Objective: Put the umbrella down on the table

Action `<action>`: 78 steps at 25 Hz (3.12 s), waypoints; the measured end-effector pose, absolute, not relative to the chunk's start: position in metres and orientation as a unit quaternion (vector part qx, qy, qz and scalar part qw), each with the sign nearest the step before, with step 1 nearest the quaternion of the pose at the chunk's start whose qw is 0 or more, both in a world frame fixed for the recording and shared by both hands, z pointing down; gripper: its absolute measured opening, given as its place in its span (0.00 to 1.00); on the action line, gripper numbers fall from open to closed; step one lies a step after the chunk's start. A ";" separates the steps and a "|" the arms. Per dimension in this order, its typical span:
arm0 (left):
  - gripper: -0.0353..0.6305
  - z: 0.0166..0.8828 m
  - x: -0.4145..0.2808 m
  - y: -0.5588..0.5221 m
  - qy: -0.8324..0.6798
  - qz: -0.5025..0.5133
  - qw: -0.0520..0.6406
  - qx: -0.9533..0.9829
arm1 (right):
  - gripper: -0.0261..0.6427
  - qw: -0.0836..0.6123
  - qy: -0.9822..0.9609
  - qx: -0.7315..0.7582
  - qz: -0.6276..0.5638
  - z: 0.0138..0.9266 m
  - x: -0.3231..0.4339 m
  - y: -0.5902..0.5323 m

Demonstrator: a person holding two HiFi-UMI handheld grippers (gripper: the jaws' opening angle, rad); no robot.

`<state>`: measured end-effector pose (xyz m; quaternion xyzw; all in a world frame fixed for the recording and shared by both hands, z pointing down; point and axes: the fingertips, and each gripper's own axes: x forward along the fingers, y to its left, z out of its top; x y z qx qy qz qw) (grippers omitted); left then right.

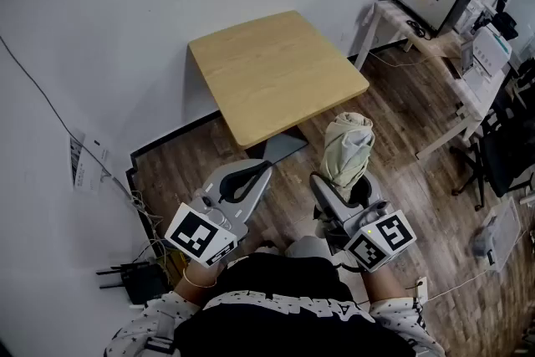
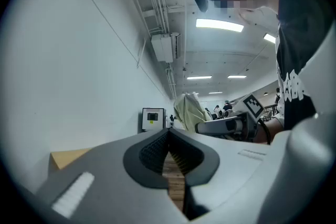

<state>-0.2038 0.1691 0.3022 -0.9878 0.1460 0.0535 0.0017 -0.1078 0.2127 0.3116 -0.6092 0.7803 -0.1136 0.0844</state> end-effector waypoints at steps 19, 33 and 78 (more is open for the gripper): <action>0.05 0.310 -0.203 0.154 0.158 0.074 -0.020 -0.984 | 0.50 0.069 0.764 -0.627 -0.135 0.311 -0.088 0.211; 0.05 0.311 -0.146 0.131 0.168 0.053 -0.008 -0.984 | 0.50 0.082 0.770 -0.615 -0.149 0.317 -0.031 0.180; 0.05 0.319 0.045 0.038 0.209 -0.020 -0.003 -0.978 | 0.50 0.104 0.798 -0.554 -0.214 0.346 0.154 0.070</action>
